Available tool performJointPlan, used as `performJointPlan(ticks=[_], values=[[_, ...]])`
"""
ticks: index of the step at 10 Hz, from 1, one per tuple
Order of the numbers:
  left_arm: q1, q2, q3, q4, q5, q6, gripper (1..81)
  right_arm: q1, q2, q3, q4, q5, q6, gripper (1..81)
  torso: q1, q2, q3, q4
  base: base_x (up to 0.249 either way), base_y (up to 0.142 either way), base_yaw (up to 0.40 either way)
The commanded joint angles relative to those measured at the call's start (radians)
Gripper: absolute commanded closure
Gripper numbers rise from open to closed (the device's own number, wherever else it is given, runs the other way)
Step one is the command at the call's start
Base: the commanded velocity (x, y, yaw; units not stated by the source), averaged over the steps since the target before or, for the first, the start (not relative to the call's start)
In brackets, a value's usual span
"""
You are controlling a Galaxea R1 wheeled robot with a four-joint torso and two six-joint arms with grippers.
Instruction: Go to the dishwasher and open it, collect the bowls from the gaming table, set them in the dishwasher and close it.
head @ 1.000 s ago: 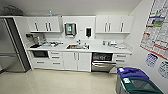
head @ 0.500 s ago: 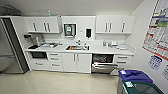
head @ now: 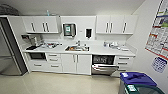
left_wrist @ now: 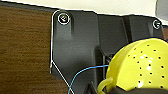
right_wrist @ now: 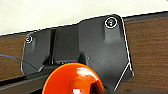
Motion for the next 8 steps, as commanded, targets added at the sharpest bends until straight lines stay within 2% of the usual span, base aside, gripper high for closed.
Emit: performJointPlan(ticks=[1, 8], values=[[-0.047, -0.003, -0.003, -0.002, 0.063, 0.009, 81.1, 0.048, -0.015, 0.001, -0.013, -0.049, -0.003, 81.1, 0.0, 0.0, 0.0, 0.0, 0.128, 0.0, 0.0], [-0.047, -0.003, -0.003, -0.001, 0.063, 0.009, 81.1, 0.045, -0.014, 0.0, -0.013, -0.049, -0.002, 81.1, 0.0, 0.0, 0.0, 0.0, 0.119, 0.0, 0.0]])
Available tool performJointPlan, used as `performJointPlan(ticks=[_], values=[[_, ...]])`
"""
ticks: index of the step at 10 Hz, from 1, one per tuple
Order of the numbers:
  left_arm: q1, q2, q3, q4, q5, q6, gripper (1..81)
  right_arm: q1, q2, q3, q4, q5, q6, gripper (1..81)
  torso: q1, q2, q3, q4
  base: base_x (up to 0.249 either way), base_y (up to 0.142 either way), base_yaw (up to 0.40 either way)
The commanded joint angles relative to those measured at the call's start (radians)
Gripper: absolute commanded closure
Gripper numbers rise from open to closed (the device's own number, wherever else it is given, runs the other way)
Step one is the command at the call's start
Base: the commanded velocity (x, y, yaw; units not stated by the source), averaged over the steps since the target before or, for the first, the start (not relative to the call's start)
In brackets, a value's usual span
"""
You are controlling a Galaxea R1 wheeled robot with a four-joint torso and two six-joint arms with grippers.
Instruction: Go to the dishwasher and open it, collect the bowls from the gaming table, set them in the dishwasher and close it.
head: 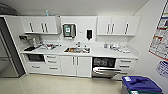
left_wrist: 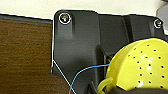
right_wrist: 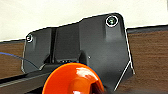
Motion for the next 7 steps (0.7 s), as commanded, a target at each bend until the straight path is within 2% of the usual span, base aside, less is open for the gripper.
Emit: performJointPlan(ticks=[1, 7], values=[[-0.052, -0.005, -0.003, -0.001, 0.062, 0.009, 81.1, 0.049, -0.02, 0.002, -0.01, -0.046, -0.002, 81.1, 0.001, 0.0, 0.0, 0.0, 0.116, 0.0, 0.0], [-0.052, -0.005, -0.003, -0.002, 0.062, 0.009, 81.1, 0.049, -0.015, 0.002, -0.01, -0.048, -0.002, 81.1, 0.001, 0.0, 0.0, 0.0, 0.117, 0.0, 0.0]])
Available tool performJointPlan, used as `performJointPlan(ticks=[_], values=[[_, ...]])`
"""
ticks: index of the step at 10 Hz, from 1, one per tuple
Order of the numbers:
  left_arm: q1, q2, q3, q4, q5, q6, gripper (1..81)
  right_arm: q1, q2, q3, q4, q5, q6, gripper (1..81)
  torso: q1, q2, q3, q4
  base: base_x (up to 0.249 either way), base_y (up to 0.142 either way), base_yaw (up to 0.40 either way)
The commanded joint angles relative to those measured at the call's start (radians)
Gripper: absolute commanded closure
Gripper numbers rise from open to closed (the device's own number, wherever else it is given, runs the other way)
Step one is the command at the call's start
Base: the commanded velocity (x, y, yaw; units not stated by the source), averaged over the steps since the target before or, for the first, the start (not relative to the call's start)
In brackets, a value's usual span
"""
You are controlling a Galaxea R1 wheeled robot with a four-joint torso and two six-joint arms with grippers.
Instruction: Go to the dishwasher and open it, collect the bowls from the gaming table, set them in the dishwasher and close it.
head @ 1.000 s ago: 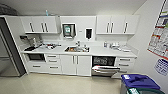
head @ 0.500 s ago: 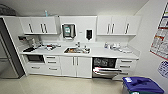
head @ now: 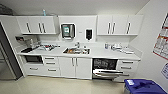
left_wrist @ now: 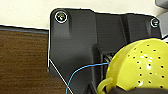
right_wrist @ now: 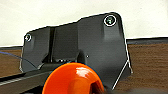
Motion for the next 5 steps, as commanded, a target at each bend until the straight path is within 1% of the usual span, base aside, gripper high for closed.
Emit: performJointPlan(ticks=[1, 5], values=[[-0.052, -0.004, -0.005, -0.002, 0.06, 0.007, 81.1, 0.05, -0.018, 0.007, -0.009, -0.047, -0.002, 81.1, 0.001, 0.0, 0.0, 0.0, 0.129, 0.0, 0.0], [-0.052, -0.004, -0.005, -0.002, 0.06, 0.008, 81.1, 0.049, -0.017, 0.007, -0.008, -0.047, -0.002, 81.1, 0.001, 0.0, 0.0, 0.0, 0.135, 0.0, 0.0]])
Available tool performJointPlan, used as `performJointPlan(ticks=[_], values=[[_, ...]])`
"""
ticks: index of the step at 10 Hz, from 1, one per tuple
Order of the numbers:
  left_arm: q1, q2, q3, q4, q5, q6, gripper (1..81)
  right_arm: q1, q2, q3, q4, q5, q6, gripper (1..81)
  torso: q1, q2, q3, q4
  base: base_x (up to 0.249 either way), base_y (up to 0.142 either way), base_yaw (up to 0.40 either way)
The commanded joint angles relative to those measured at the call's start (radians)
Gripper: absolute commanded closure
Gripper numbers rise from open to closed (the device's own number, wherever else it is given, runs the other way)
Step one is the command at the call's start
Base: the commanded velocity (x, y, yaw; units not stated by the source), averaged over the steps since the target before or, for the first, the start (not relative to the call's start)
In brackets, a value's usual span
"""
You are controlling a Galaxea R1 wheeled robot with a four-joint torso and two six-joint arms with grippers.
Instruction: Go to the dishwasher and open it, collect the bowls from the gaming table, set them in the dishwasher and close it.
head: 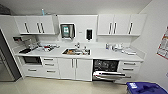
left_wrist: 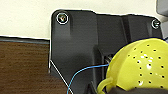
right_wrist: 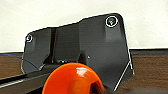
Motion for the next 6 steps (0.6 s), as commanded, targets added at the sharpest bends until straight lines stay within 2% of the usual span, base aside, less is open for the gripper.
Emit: performJointPlan(ticks=[1, 6], values=[[-0.049, -0.007, -0.003, -0.004, 0.062, 0.008, 81.1, 0.047, -0.016, 0.004, -0.007, -0.047, -0.002, 81.1, 0.0, 0.0, 0.0, 0.0, 0.14, 0.0, 0.0], [-0.049, -0.009, -0.003, -0.002, 0.062, 0.008, 81.1, 0.047, -0.016, 0.004, -0.009, -0.047, -0.002, 81.1, 0.0, 0.0, 0.0, 0.0, 0.173, 0.0, 0.0]])
